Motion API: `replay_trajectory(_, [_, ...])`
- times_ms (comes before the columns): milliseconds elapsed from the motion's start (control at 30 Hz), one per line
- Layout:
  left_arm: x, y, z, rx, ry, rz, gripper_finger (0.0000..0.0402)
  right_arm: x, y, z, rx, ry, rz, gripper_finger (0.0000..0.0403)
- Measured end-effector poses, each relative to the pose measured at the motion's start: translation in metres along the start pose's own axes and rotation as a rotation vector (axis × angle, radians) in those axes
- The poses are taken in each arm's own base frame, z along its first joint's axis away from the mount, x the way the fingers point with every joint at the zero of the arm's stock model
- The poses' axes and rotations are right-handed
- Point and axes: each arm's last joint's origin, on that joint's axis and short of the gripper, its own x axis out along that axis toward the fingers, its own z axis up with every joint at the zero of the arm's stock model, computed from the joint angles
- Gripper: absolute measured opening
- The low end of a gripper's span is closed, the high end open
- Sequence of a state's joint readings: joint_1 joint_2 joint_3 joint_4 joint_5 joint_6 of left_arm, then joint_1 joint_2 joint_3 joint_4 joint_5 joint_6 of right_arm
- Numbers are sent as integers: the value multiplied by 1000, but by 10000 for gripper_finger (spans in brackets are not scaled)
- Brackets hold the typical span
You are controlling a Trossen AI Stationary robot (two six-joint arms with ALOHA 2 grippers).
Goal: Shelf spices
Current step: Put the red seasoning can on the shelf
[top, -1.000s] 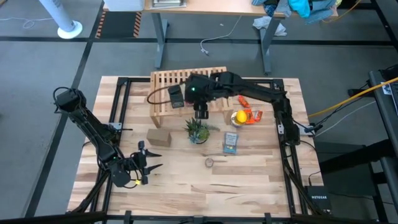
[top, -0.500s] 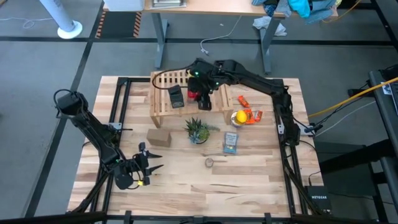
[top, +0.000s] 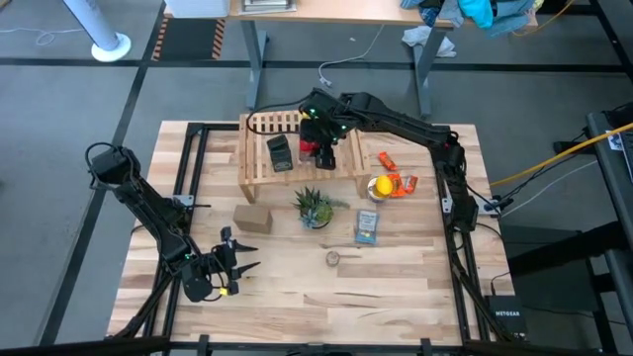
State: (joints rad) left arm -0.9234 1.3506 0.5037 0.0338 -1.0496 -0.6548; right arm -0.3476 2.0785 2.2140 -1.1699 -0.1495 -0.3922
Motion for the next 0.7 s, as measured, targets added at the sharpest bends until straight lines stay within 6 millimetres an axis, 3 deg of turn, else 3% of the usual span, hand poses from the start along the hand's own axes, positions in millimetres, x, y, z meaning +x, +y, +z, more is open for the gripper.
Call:
replay_trajectory(100, [0,0,0,0,0,0,172,12,-3,-2,-9,-17,-6,205])
replay_trajectory(533, [0,0,0,7,0,1,172,14,-6,0,-36,-48,-35,205])
replay_trajectory(600, [0,0,0,6,0,1,172,14,-7,0,-32,-47,-38,226])
replay_trajectory(700, [0,0,0,7,0,1,172,16,-7,-1,0,-31,-49,289])
